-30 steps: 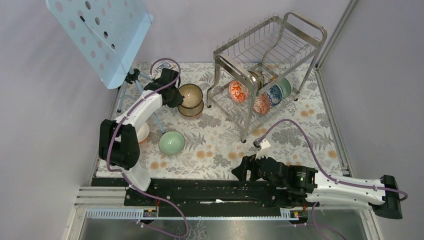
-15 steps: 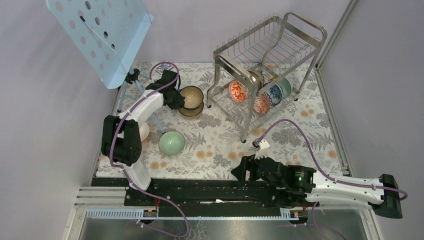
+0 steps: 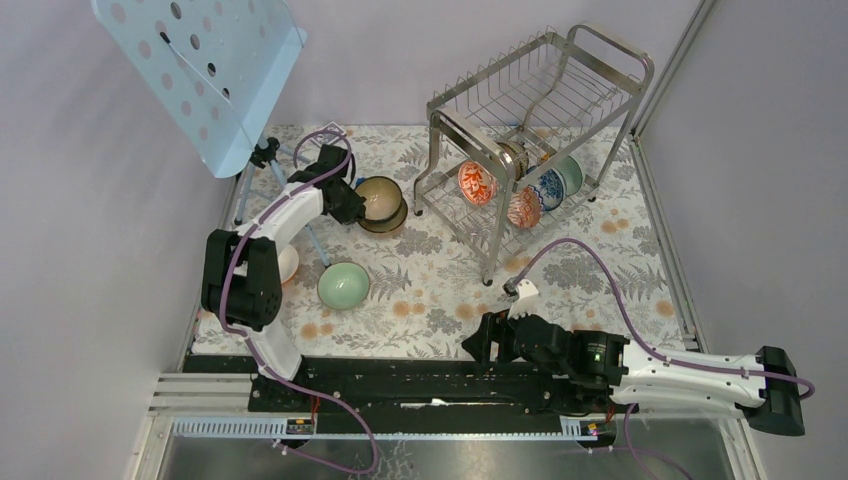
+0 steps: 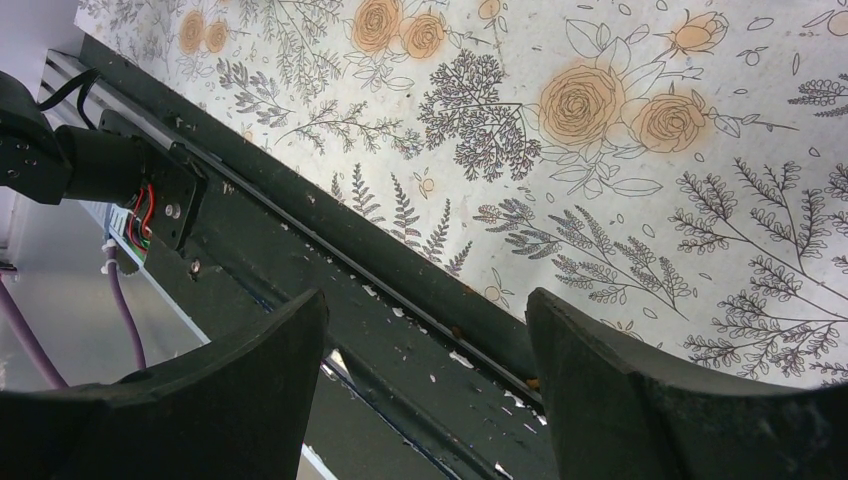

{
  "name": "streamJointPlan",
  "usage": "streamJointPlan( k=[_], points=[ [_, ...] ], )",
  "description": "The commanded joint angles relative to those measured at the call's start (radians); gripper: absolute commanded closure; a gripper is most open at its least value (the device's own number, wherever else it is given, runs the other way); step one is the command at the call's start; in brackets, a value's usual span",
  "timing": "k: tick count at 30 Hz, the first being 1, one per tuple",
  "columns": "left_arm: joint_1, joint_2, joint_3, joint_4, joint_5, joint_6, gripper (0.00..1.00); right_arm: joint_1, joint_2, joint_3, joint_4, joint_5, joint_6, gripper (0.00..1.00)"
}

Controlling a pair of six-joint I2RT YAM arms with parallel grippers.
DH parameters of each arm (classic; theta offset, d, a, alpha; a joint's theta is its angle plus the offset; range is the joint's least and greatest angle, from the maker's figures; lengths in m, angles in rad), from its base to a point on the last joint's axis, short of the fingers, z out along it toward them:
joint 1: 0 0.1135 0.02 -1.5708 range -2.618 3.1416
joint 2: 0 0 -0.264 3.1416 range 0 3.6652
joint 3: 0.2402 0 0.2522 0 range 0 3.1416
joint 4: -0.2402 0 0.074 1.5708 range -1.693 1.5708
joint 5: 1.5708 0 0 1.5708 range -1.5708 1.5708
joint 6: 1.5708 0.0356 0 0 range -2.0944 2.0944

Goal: Unload the bowls from the dish rack
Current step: Place the bowl with the bowl.

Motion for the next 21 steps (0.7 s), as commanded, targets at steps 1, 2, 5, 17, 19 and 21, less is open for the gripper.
streamJointPlan(
  k=[1, 2, 5, 17, 19, 21],
  points=[
    [0.006, -0.013, 0.007, 0.098, 0.035, -0.027, 1.00, -0.002, 0.008, 0.002, 0.011, 0.011, 0.011, 0.21],
    [0.006, -0.010, 0.002, 0.100, 0.038, -0.027, 1.00, -0.002, 0.010, 0.003, 0.012, 0.010, 0.012, 0.21],
    [0.006, -0.007, -0.010, 0.114, 0.048, -0.024, 1.00, -0.002, 0.016, 0.006, 0.011, 0.012, 0.013, 0.21],
    [0.006, -0.003, -0.047, 0.137, 0.060, -0.007, 0.98, -0.002, 0.056, 0.026, 0.017, 0.008, 0.002, 0.21],
    [0.006, -0.005, -0.050, 0.136, 0.060, -0.003, 0.91, -0.002, 0.063, 0.027, 0.018, 0.007, 0.000, 0.21],
    [0.006, -0.008, -0.052, 0.138, 0.060, 0.003, 0.85, -0.002, 0.065, 0.028, 0.018, 0.007, 0.000, 0.21]
  ],
)
